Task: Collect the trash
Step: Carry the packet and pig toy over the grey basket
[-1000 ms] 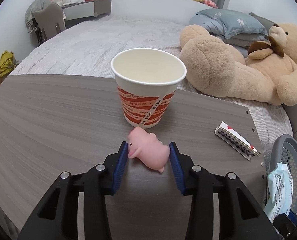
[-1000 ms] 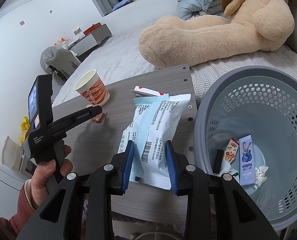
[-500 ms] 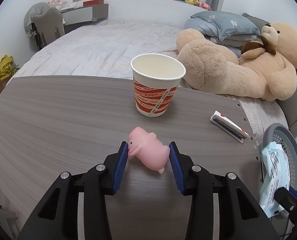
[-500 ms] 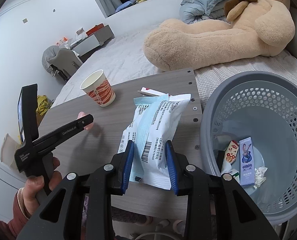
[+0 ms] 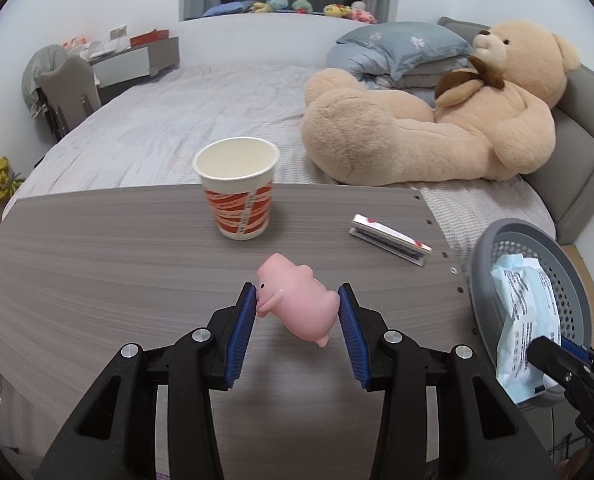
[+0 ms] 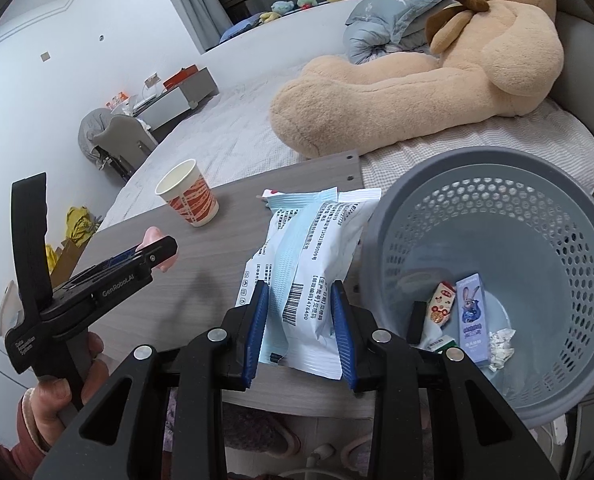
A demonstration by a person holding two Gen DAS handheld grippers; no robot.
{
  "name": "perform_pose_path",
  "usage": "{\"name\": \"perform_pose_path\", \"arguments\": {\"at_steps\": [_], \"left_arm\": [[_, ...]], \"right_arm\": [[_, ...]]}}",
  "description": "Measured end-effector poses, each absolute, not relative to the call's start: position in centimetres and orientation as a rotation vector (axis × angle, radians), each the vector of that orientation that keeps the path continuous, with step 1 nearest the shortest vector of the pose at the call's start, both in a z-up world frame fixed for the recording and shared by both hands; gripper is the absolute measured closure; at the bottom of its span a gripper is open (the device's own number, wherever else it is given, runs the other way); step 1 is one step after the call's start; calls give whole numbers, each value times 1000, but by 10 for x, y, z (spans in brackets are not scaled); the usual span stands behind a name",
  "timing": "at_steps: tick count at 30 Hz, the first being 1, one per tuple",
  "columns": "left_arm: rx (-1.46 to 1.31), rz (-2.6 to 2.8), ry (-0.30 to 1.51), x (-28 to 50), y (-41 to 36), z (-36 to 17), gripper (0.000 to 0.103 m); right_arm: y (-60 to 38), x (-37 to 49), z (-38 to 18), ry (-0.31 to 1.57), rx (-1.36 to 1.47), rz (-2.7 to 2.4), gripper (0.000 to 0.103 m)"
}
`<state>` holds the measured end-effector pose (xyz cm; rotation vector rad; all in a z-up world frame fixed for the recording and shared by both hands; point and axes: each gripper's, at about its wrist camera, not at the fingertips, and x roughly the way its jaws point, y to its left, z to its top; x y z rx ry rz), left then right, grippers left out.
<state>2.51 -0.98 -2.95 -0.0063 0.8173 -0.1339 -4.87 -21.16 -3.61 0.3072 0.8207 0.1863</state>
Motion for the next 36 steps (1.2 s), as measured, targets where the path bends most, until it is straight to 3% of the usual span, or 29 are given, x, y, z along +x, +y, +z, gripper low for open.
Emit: {"name": "perform_pose_path", "arguments": {"at_steps": [36], "left_arm": [[218,-520,835,12,-202,-26,62]], "right_arm": [[-364,-89,-49,793,431,-107,72]]}}
